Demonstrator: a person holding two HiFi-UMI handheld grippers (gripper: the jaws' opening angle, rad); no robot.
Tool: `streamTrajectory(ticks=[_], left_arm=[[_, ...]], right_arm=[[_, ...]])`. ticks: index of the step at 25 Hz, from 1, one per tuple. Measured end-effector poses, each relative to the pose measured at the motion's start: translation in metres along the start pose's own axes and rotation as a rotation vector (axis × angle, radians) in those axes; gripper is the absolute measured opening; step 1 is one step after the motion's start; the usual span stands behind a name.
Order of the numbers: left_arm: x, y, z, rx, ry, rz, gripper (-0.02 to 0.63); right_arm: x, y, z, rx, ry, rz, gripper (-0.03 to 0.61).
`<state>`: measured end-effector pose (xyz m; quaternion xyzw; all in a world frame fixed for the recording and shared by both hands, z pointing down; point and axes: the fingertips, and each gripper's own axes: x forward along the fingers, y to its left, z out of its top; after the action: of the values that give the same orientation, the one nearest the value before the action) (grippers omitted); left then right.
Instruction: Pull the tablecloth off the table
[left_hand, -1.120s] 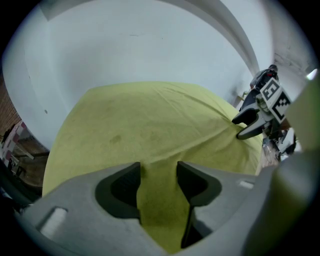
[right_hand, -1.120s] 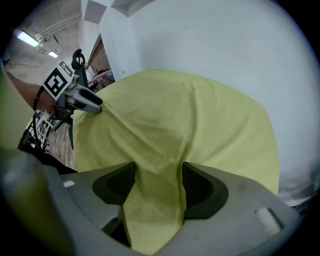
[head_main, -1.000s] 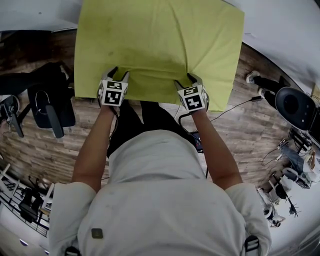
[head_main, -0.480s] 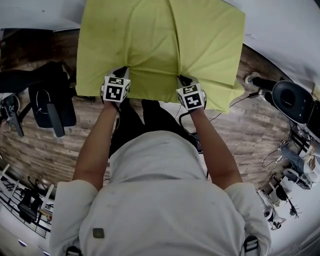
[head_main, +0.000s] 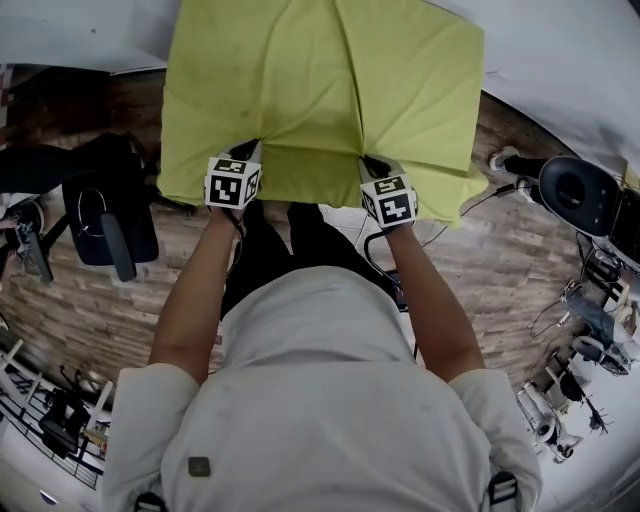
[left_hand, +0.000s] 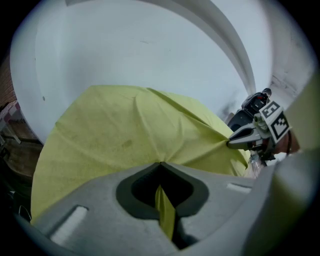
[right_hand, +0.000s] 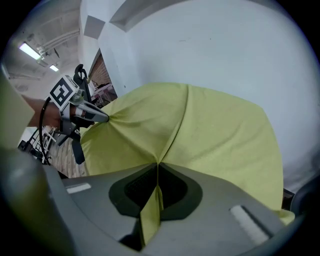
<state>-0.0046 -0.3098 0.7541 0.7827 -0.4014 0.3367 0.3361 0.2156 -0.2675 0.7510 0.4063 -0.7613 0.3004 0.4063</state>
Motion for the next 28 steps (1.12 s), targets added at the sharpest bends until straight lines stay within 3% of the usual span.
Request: streamTrajectory(ticks=[10,28], left_arm=[[-0.053,-0.003,0.013,0.024,-0.069,-0.055,0.003],[-0.167,-0.004,0.054,0.161,-0.234,-0.133,0.003]], right_arm=[[-0.041,0.031,0.021,0.009,-0.088,-0.027,0.018],[-0.129,0.090,0.075,0.059,-0.321,-0.154,0.018]])
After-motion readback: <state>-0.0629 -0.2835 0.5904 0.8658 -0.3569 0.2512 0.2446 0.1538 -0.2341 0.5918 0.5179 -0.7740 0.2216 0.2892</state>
